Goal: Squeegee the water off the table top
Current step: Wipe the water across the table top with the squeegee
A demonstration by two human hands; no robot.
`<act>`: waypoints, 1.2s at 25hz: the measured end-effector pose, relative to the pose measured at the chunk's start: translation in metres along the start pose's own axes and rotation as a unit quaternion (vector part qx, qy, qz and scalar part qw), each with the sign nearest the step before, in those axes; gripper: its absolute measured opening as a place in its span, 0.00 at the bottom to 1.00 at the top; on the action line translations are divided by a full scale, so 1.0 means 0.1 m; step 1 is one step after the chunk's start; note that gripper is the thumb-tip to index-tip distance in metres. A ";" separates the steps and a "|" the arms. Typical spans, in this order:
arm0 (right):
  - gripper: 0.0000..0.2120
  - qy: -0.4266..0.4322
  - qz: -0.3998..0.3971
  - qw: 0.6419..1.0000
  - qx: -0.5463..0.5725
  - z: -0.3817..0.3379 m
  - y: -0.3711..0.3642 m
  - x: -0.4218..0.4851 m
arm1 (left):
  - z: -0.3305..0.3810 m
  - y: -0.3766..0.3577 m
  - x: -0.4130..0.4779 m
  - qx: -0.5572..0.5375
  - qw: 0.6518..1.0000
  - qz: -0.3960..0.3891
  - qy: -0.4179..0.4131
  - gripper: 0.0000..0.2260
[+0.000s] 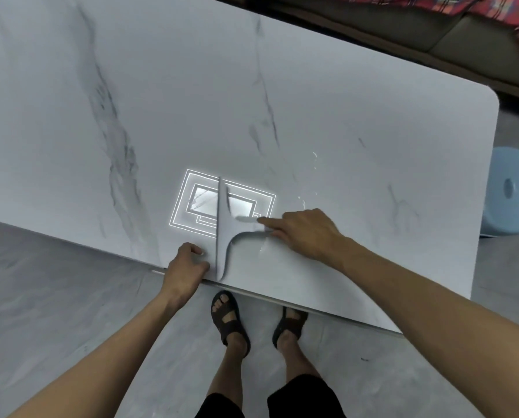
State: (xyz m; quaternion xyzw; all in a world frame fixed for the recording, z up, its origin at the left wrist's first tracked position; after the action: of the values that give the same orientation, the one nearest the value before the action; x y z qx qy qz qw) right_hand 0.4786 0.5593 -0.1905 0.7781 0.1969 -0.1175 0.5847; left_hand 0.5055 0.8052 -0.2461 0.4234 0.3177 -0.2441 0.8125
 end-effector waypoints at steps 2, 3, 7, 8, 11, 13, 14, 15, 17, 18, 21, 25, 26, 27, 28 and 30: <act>0.19 -0.066 0.002 0.998 0.014 0.58 0.09 -0.25 | 0.18 -0.15 0.04 0.008 1.000 -0.017 -0.008 0.12; 0.19 -0.095 0.005 0.995 0.016 0.87 0.14 -0.41 | 0.28 -0.22 0.05 0.012 1.000 -0.024 -0.008 0.12; 0.18 -0.183 0.018 0.983 0.000 1.86 0.36 -1.17 | 0.82 -0.61 0.09 0.025 0.997 -0.066 -0.018 0.14; 0.18 -0.197 0.016 0.980 -0.003 2.04 0.40 -1.35 | 0.99 -0.72 0.09 0.031 0.997 -0.072 -0.027 0.14; 0.19 -0.206 0.043 0.977 0.011 2.43 0.61 -1.61 | 1.51 -0.92 0.11 0.030 0.997 -0.038 -0.061 0.12; 0.19 -0.181 0.085 0.980 0.016 2.48 0.83 -1.44 | 1.74 -0.88 0.14 -0.028 0.998 0.019 -0.050 0.07; 0.18 -0.146 0.092 0.985 0.010 2.40 0.91 -1.26 | 1.78 -0.81 0.15 -0.062 0.996 0.058 -0.032 0.07; 0.18 -0.101 0.087 0.991 0.005 2.24 0.93 -1.04 | 1.75 -0.70 0.15 -0.090 0.991 0.100 -0.012 0.07; 0.16 0.006 0.050 0.999 -0.003 1.74 0.86 -0.57 | 1.54 -0.43 0.09 -0.107 0.979 0.169 0.039 0.04; 0.14 0.067 0.027 0.997 -0.016 1.41 0.78 -0.35 | 1.38 -0.28 0.06 -0.101 0.974 0.190 0.066 0.04; 0.14 0.215 -0.015 0.975 -0.050 0.44 0.45 0.10 | 0.80 0.08 -0.03 -0.076 0.968 0.198 0.135 0.11; 0.16 0.253 -0.076 0.964 -0.042 -0.31 0.02 0.54 | 0.30 0.26 -0.03 -0.032 0.974 0.161 0.154 0.06; 0.15 0.249 -0.071 0.965 -0.044 -0.37 -0.01 0.61 | 0.25 0.24 -0.01 -0.031 0.977 0.153 0.148 0.06; 0.14 0.238 -0.061 0.968 -0.047 -0.35 0.00 0.68 | 0.23 0.21 0.02 -0.035 0.978 0.146 0.142 0.07; 0.14 0.219 -0.049 0.973 -0.049 -0.27 0.05 0.74 | 0.24 0.19 0.05 -0.045 0.979 0.143 0.138 0.08; 0.14 0.156 -0.023 0.987 -0.035 0.09 0.26 0.83 | 0.33 0.12 0.11 -0.071 0.980 0.130 0.131 0.09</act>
State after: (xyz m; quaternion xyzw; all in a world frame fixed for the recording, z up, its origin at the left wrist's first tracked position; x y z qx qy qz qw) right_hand 0.5652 0.5585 -0.2050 0.7612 0.3081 -0.0010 0.5707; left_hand 0.5315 0.7823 -0.2330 0.4303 0.3798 -0.0553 0.8170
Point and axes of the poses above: each hand's wrist, its own x-axis towards the middle knuckle, its own y-axis out of the back of the hand, z = x × y, the point moved 9 cm from there along x, towards the middle knuckle, and after that the axes turned 2 degrees about x, right-handed, at the moved point
